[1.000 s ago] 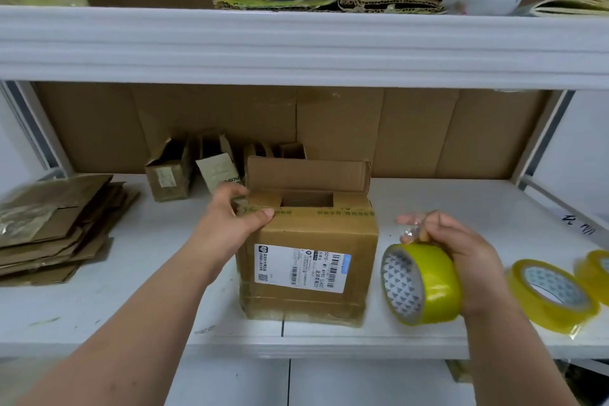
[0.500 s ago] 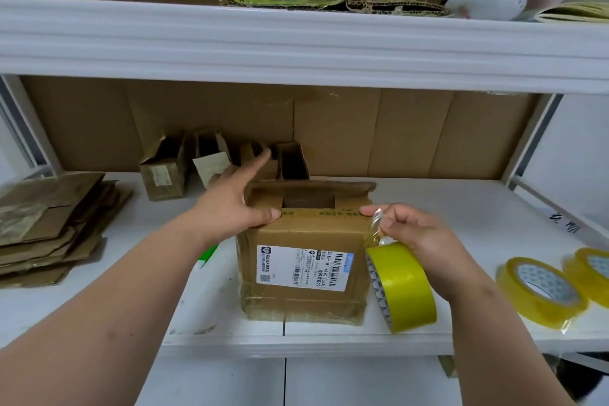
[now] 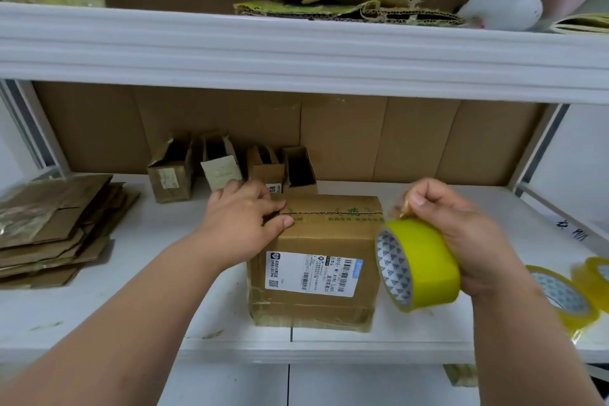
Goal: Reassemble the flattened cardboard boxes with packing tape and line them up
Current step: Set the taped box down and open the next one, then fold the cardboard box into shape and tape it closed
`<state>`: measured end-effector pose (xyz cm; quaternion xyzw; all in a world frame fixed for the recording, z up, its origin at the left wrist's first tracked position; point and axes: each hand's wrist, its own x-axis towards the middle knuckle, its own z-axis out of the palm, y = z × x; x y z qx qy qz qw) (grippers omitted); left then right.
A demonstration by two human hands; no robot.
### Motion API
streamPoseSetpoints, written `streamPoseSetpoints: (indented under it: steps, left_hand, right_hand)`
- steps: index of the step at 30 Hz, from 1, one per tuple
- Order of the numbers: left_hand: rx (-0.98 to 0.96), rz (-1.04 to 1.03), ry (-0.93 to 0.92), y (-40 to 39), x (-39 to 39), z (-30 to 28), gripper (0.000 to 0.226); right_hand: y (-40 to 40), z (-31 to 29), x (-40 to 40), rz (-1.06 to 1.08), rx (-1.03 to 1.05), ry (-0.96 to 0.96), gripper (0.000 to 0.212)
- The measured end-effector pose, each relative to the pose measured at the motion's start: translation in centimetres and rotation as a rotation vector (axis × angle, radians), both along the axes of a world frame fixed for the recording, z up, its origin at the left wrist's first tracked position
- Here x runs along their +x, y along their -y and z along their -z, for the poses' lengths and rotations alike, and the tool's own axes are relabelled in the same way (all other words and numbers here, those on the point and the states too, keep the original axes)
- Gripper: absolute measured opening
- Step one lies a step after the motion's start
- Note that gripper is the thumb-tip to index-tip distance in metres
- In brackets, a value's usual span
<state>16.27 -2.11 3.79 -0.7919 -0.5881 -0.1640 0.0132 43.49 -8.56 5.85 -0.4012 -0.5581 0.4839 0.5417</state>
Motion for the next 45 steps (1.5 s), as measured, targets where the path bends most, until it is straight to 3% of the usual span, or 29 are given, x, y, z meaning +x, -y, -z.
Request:
streamPoseSetpoints:
  steps: [2,5,9,11,13,15,17,21,29,34,37,39,41,42,44,45]
  left_hand:
    - [0.000,0.037,-0.021,0.2,0.1,-0.3,0.048]
    - [-0.009,0.110,0.009,0.4,0.1,-0.4,0.044]
    - [-0.083,0.200,0.193,0.4,0.3,0.1,0.036]
    - [-0.190,0.206,0.388,0.5,-0.1,0.2,0.029]
    - [-0.372,0.198,0.701,1.0,-0.5,-0.4,0.030]
    - [-0.488,0.176,0.910,1.5,-0.8,-1.5,0.050]
    - [-0.542,0.125,0.994,1.8,-1.1,-2.2,0.064]
    - [-0.560,0.118,1.107,1.9,-1.4,-2.9,0.061]
    - [-0.496,0.314,1.122,2.1,-1.9,-2.6,0.010]
    - [-0.458,0.257,1.192,2.4,-2.1,-2.2,0.013]
    - [-0.416,0.209,1.219,2.4,-2.0,-1.8,0.019]
    - [-0.384,0.181,1.234,2.3,-1.5,-1.6,0.021]
    - [-0.356,0.149,1.220,2.3,-0.9,-1.6,0.023]
    - [-0.341,0.129,1.216,2.2,-0.7,-1.5,0.024]
    - [-0.314,0.079,1.232,2.1,-0.6,-1.3,0.025]
    - [-0.310,0.055,1.257,2.1,-0.6,-1.1,0.025]
  right_hand:
    - [-0.3,-1.0,-1.1,-0.034,0.015,0.059,0.021]
    - [-0.7,-2.9,-2.9,-0.081,0.075,0.115,0.024]
    - [-1.5,-5.1,-5.3,-0.129,0.175,0.200,0.023]
    - [-2.4,-5.4,-6.7,-0.127,0.207,0.341,0.023]
    - [-3.3,-5.3,-7.9,-0.130,0.198,0.447,0.023]
    - [-3.9,-5.3,-8.7,-0.130,0.172,0.503,0.022]
    - [-4.2,-5.5,-9.2,-0.152,0.168,0.574,0.023]
    - [-4.2,-5.6,-10.2,-0.178,0.155,0.628,0.026]
    - [-4.1,-5.7,-11.6,-0.162,0.181,0.766,0.026]
    - [-3.5,-5.4,-11.6,-0.105,0.180,0.855,0.018]
    - [-2.6,-4.9,-10.8,-0.126,0.177,0.862,0.033]
    - [-2.0,-4.3,-10.3,-0.162,0.141,0.912,0.069]
    - [-1.7,-3.7,-10.0,-0.145,0.167,1.083,0.116]
    - [-1.4,-3.4,-9.9,-0.131,0.183,1.129,0.127]
    - [-1.1,-3.0,-9.2,-0.081,0.211,1.140,0.133]
    - [-1.0,-2.9,-8.8,-0.046,0.256,1.123,0.126]
